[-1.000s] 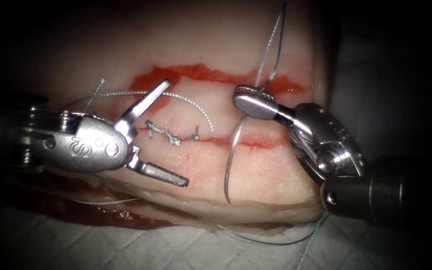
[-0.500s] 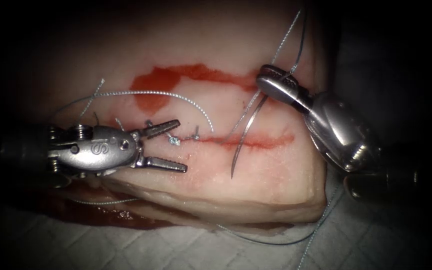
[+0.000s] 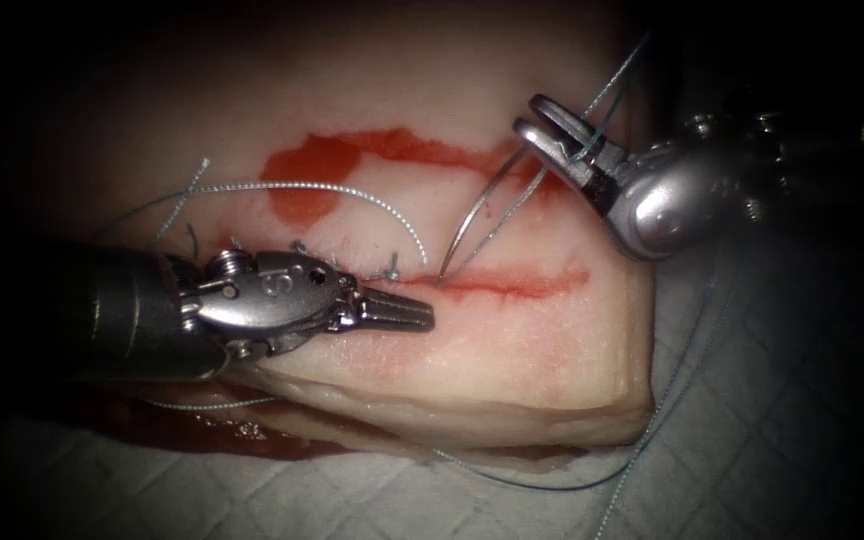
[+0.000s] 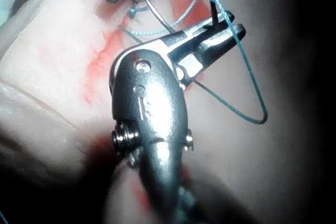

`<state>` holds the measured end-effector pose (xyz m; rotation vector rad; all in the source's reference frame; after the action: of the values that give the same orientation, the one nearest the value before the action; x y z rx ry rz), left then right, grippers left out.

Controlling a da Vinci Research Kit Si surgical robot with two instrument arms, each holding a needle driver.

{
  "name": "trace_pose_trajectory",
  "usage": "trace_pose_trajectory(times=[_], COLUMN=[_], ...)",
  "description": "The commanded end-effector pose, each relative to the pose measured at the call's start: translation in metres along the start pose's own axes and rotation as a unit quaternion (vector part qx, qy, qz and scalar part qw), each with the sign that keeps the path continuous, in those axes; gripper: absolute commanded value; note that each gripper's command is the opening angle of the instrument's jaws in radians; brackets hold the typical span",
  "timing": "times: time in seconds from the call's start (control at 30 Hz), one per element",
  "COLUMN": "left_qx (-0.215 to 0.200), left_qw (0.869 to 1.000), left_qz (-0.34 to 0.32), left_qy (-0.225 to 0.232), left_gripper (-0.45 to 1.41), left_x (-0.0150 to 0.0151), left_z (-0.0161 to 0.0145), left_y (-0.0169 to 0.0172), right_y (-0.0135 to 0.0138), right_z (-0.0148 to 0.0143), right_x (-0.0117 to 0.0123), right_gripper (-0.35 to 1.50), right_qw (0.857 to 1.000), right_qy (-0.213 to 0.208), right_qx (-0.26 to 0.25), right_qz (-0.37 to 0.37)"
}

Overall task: Wound Closure
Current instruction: Use the left gripper to gently pry open the wound

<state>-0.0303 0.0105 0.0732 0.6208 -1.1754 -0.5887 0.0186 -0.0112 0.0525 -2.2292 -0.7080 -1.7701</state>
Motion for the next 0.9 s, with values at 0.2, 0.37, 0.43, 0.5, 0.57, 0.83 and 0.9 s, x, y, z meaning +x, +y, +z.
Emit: trace_pose_trajectory(times=[0.2, 0.37, 0.43, 0.5, 0.57, 0.83, 0.9], left_qx=[-0.039, -0.064, -0.080, -0.085, -0.088, -0.148, -0.159], left_qw=[0.999, 0.998, 0.997, 0.996, 0.996, 0.987, 0.985], left_qz=[0.006, -0.001, -0.002, -0.001, 0.001, 0.029, 0.031], left_qy=[0.010, 0.016, 0.020, 0.022, 0.024, 0.049, 0.057], left_gripper=[-0.45, -0.45, -0.45, -0.45, -0.45, -0.45, -0.45], left_x=[0.0016, 0.0020, 0.0020, 0.0023, 0.0025, 0.0027, 0.0029], left_z=[0.0017, 0.0018, 0.0018, 0.0022, 0.0025, 0.0027, 0.0027], left_y=[0.0017, 0.0025, 0.0030, 0.0032, 0.0034, 0.0037, 0.0038], right_y=[-0.0003, -0.0004, -0.0005, -0.0004, -0.0004, -0.0006, -0.0006], right_z=[0.0011, 0.0012, 0.0012, 0.0013, 0.0013, 0.0013, 0.0013], right_x=[0.0004, 0.0004, 0.0004, 0.0004, 0.0004, 0.0006, 0.0007], right_gripper=[-0.35, -0.35, -0.35, -0.35, -0.35, -0.35, -0.35], right_qw=[1.000, 1.000, 0.999, 0.999, 0.999, 0.997, 0.997], right_qy=[-0.002, -0.005, -0.005, -0.012, -0.008, 0.018, 0.020], right_qx=[-0.015, -0.023, -0.040, -0.047, -0.045, -0.071, -0.073], right_qz=[-0.021, -0.019, -0.015, -0.014, -0.012, -0.031, -0.031])
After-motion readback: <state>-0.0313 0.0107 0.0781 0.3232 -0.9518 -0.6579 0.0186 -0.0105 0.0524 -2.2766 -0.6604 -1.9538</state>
